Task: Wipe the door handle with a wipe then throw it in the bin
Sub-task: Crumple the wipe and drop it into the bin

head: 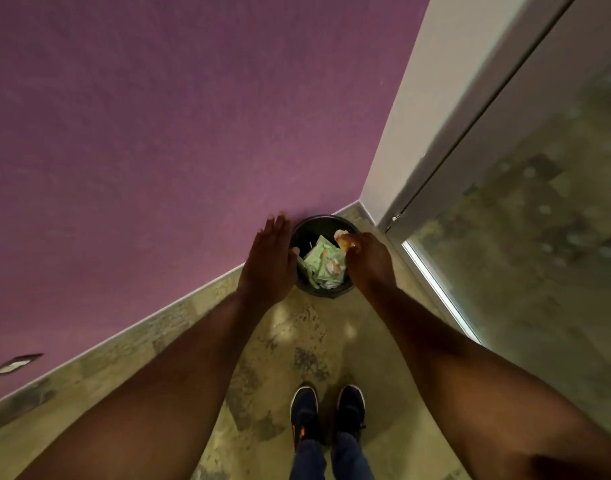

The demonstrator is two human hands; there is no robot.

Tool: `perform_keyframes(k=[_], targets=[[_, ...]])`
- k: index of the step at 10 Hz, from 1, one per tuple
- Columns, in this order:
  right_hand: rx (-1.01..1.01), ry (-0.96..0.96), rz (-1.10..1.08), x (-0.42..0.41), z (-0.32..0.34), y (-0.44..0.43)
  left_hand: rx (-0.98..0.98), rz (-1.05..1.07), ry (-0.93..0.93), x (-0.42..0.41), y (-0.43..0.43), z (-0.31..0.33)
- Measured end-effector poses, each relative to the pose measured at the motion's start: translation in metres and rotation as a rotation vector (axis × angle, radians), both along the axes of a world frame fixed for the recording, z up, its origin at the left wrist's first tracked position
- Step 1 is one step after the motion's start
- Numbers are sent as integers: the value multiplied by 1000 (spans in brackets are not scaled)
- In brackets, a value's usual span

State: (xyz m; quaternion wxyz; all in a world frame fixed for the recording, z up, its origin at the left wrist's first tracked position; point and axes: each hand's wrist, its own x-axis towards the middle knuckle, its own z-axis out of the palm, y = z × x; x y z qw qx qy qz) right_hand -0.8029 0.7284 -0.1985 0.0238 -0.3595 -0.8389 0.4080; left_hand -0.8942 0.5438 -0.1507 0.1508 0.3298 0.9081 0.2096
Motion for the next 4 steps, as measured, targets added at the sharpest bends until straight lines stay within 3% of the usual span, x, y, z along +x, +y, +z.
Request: perform_keyframes(k=[2,4], targets=[[29,-60,46,12,-30,-7,-8,33,-39,7,-10,-20],[24,-38,-12,40,-6,-13,-11,49,-49,13,-19,6]])
